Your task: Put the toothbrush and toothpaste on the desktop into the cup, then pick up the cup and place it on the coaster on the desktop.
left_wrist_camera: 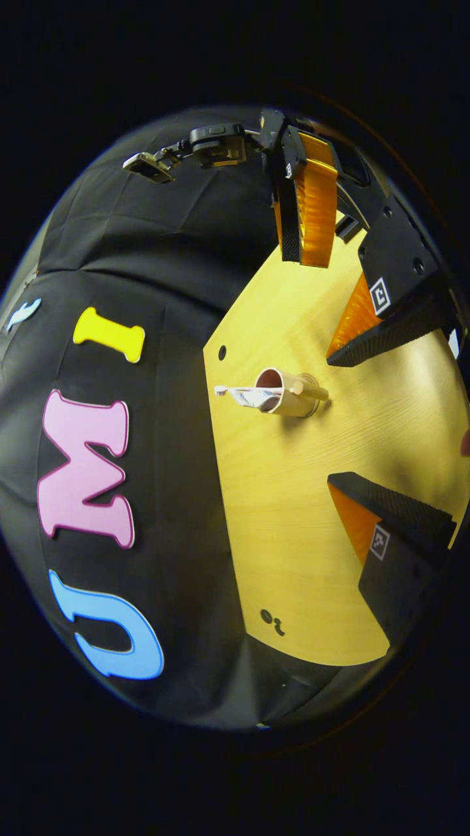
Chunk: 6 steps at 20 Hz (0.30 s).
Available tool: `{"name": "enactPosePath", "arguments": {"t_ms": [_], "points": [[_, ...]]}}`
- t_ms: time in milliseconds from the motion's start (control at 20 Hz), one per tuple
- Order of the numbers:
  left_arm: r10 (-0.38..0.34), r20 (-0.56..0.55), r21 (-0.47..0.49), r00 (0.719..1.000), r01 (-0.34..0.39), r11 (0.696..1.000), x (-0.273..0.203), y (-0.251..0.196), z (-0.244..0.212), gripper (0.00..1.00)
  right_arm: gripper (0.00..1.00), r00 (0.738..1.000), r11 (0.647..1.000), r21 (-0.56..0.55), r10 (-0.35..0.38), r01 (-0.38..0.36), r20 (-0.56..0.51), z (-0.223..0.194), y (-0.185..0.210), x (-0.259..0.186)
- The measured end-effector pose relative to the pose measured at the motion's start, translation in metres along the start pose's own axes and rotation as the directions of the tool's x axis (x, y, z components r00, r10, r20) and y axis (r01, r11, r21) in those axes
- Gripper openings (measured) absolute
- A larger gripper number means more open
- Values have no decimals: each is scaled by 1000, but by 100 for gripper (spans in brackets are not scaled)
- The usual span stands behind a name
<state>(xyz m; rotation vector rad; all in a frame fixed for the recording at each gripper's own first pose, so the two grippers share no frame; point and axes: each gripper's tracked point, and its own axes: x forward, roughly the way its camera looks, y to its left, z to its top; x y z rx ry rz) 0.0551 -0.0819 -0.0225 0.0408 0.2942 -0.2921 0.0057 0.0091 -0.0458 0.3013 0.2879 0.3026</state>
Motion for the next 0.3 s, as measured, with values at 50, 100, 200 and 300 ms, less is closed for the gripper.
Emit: {"name": "enactPosePath", "arguments": {"t_ms": [50,100,200,300], "points": [[5,1,-17,1000,-5,1000,-5,4,-3,100,98,1000,1000,-4,6,-6,0,-1,6,1],[11,1,-29,1000,-11,1000,-10,8,-6,100,98,1000,1000,-10,10,-10,0,-1,11,2],[19,-3,-46,1000,-19,999,-19,17,-13,100,98,1000,1000,-23,21,-21,-3,-2,22,4],[22,-6,-55,1000,-22,998,-26,24,-18,100,98,999,999,-37,32,-32,-7,-4,31,6]]}}
